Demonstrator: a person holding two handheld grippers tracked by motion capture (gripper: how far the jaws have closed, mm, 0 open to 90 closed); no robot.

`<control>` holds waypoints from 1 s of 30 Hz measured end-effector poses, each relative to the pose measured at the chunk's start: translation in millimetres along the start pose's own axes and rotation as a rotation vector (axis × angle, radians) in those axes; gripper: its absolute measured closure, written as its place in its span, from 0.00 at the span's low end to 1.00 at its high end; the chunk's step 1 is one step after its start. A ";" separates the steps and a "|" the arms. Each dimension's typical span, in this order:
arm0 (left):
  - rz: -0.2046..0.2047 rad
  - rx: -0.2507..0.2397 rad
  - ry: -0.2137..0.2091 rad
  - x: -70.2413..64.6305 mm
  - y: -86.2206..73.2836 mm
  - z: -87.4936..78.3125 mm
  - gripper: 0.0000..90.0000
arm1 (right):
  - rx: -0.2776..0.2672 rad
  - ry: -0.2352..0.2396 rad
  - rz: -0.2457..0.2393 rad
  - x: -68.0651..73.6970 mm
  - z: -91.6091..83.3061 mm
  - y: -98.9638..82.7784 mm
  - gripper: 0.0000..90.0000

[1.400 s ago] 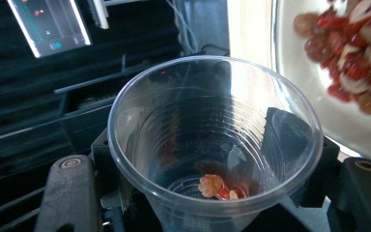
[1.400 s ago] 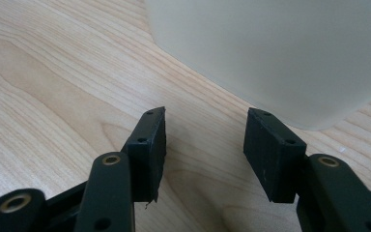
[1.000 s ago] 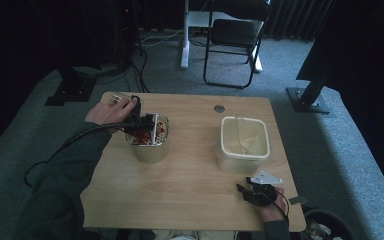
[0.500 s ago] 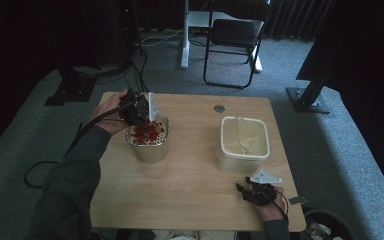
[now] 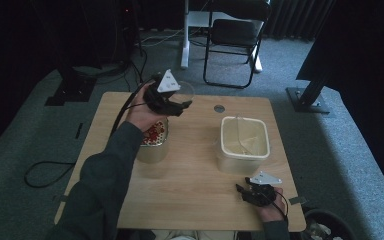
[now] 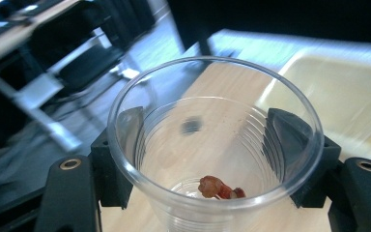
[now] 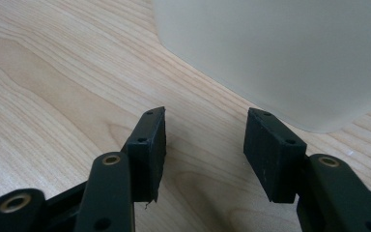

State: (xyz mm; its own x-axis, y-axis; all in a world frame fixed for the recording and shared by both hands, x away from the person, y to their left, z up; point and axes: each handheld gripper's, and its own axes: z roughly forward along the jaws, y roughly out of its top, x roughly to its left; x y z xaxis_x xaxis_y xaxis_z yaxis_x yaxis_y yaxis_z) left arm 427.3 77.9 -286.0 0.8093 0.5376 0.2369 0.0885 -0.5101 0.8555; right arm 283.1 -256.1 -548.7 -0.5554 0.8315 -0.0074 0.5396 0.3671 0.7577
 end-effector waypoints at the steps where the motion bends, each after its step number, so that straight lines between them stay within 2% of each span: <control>1: -0.018 -0.017 -0.024 -3.7 5.3 5.1 0.37 | -0.001 0.001 0.000 -0.2 0.1 0.0 0.55; 3: -0.045 -0.049 -0.066 -12.8 16.5 16.4 0.37 | 0.001 0.002 0.005 -0.1 0.0 0.0 0.55; 5: -0.044 -0.055 -0.105 -23.2 27.4 27.8 0.36 | 0.001 0.003 0.005 -0.2 0.0 0.0 0.55; 7: -0.023 -0.056 -0.146 -38.1 41.0 42.3 0.36 | 0.001 0.002 0.003 -0.2 0.0 0.0 0.55; 9: -0.008 -0.057 -0.169 -51.3 50.9 55.2 0.36 | 0.001 0.004 0.001 -0.2 0.0 0.0 0.55; 14: -0.020 -0.075 -0.243 -79.3 65.5 85.8 0.36 | 0.002 0.005 0.002 0.1 -0.5 -0.4 0.55; 17: -0.019 -0.065 -0.267 -92.3 69.7 101.5 0.35 | 0.001 0.006 0.003 0.3 -0.8 -0.8 0.55; 20: -0.019 -0.042 -0.283 -100.3 70.3 115.0 0.35 | 0.001 0.006 0.003 0.4 -1.4 -1.3 0.55; 23: -0.044 -0.014 -0.300 -104.8 68.7 127.3 0.30 | 0.001 0.005 0.004 0.4 -2.0 -1.8 0.55; 27: -0.059 0.037 -0.332 -104.2 63.4 140.3 0.19 | 0.002 0.004 0.005 0.3 -2.7 -2.4 0.54; 30: -0.071 0.037 -0.319 -101.4 60.1 140.2 0.16 | 0.003 0.004 0.006 0.3 -3.2 -2.8 0.54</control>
State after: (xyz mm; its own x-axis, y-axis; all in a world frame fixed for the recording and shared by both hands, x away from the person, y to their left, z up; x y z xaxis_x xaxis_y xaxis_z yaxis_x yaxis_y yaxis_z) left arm 432.0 -101.4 -323.2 0.9409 0.3382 0.0164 0.1671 -0.5060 0.8462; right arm 279.5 -258.2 -548.7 -0.5544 0.8323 0.0000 0.5448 0.3629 0.7560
